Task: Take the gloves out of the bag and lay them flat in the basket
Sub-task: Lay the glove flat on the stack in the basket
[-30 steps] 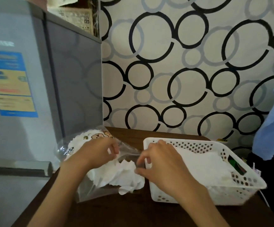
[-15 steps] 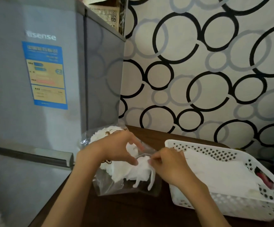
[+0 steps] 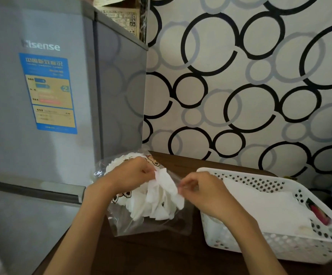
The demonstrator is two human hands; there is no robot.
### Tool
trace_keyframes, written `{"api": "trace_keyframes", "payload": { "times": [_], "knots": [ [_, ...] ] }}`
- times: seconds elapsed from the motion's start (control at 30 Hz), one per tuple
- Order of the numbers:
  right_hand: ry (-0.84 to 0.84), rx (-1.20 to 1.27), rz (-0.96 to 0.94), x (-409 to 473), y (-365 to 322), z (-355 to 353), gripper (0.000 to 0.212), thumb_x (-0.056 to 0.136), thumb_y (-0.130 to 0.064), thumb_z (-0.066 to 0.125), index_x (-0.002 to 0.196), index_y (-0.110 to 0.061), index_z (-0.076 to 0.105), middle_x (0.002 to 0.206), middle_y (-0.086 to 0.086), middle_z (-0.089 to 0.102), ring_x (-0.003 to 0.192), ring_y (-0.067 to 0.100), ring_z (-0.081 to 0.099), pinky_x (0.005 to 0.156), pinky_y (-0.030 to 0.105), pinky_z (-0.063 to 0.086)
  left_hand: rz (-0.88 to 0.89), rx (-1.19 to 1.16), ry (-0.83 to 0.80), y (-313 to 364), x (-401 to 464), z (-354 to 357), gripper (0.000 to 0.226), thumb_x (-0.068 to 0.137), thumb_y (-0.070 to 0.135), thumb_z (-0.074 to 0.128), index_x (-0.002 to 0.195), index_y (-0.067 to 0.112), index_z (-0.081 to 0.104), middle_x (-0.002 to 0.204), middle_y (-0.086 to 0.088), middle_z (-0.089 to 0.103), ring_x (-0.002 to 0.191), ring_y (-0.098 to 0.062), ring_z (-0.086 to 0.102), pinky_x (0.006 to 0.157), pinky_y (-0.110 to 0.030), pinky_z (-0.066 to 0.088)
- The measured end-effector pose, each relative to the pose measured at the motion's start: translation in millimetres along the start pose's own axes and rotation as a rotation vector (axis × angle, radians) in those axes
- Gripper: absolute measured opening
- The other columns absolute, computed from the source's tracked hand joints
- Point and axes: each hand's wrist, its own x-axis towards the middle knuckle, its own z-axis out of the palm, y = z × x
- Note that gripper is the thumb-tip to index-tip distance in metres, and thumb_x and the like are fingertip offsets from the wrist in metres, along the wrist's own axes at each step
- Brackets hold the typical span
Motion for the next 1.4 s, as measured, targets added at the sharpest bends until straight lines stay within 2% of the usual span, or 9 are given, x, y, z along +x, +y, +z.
{"api": "trace_keyframes", "payload": {
  "times": [0.07,0.17,0.37,0.5,0.8,0.97,1.13,1.27,1.4],
  "knots": [
    [-0.053,-0.161,0.014,-4.0,-4.2,4.0,0.034,0.081,-0.06,0.059,0.103,-0.035,0.067,0.095,-0.017,0.057,0.109,0.012,0.049,0.103,0.039,0.032,-0.02,-0.058,0.003,1.5,-1.6,-1.8,0.035,0.094,0.01,0.05,0.061,0.002,0.048,0.061,-0.009,0.037,0.057,-0.015,0.035,0.062,-0.033,0.032],
    [0.014,-0.309,0.028,-5.3,-13.0,18.6,0.049,0.079,-0.067,0.054,0.106,-0.026,0.064,0.117,-0.005,0.055,0.119,0.019,0.04,0.102,0.039,0.024,-0.028,-0.152,-0.005,4.2,-1.9,-2.2,0.035,0.098,0.019,0.049,0.08,-0.006,0.066,0.069,-0.008,0.056,0.059,-0.006,0.047,0.066,-0.025,0.041],
    [0.239,-0.262,-0.047,-2.7,-12.7,24.1,0.018,0.09,-0.042,0.058,0.079,-0.03,0.066,0.088,-0.01,0.054,0.099,0.015,0.041,0.084,0.031,0.022,-0.042,-0.143,0.122,1.7,0.7,-1.9,0.02,0.094,0.016,0.057,0.091,0.019,0.076,0.09,0.004,0.073,0.084,-0.008,0.067,0.084,-0.03,0.053],
    [0.298,-0.384,-0.047,-2.5,-3.3,12.5,0.017,0.092,-0.035,0.057,0.103,-0.033,0.07,0.104,-0.008,0.062,0.103,0.015,0.042,0.087,0.031,0.027,-0.108,-0.028,0.132,-6.3,2.8,-0.7,0.039,0.086,0.009,0.064,0.073,0.046,0.068,0.089,0.013,0.073,0.088,-0.009,0.067,0.086,-0.04,0.054],
    [0.272,-0.264,0.045,5.3,11.3,4.9,0.031,0.098,-0.04,0.041,0.092,-0.025,0.066,0.09,-0.005,0.063,0.099,0.013,0.055,0.103,0.033,0.035,-0.195,-0.1,0.175,-0.3,2.2,-3.2,0.021,0.091,0.018,0.059,0.08,0.03,0.073,0.077,0.001,0.074,0.073,-0.018,0.07,0.077,-0.038,0.057],
    [0.255,0.256,0.073,10.4,5.4,6.4,0.026,0.099,-0.037,0.041,0.095,-0.02,0.061,0.096,-0.005,0.067,0.086,0.007,0.06,0.07,0.017,0.042,-0.271,-0.161,0.207,-5.7,7.3,-1.3,0.028,0.096,0.022,0.049,0.085,0.01,0.072,0.081,-0.011,0.072,0.066,-0.02,0.07,0.063,-0.032,0.044],
    [0.275,0.677,0.12,12.6,4.2,1.7,0.026,0.099,-0.031,0.043,0.105,-0.013,0.061,0.103,0.002,0.069,0.085,0.009,0.067,0.071,0.018,0.051,-0.175,-0.179,0.11,1.3,3.2,-3.8,0.012,0.091,0.017,0.061,0.095,0.016,0.073,0.092,0.005,0.07,0.079,-0.005,0.063,0.083,-0.03,0.053],
    [0.198,0.858,0.099,10.7,4.0,1.4,0.026,0.099,-0.027,0.046,0.11,-0.009,0.062,0.097,0.004,0.073,0.08,0.014,0.072,0.071,0.022,0.058,0.013,-0.198,-0.047,25.7,-4.5,-13.5,0.058,0.081,0.011,0.073,0.13,0.032,0.05,0.12,0.018,0.057,0.111,0.001,0.054,0.092,-0.019,0.045],
    [0.18,0.905,0.043,8.2,-4.0,0.0,0.023,0.098,-0.026,0.047,0.107,-0.012,0.064,0.094,0.002,0.073,0.081,0.012,0.072,0.075,0.023,0.058,0.044,-0.185,-0.042,43.5,0.2,-0.6,0.036,0.082,0.029,0.073,0.116,0.032,0.062,0.108,0.018,0.067,0.093,0.009,0.062,0.083,-0.014,0.051]
  ]
}}
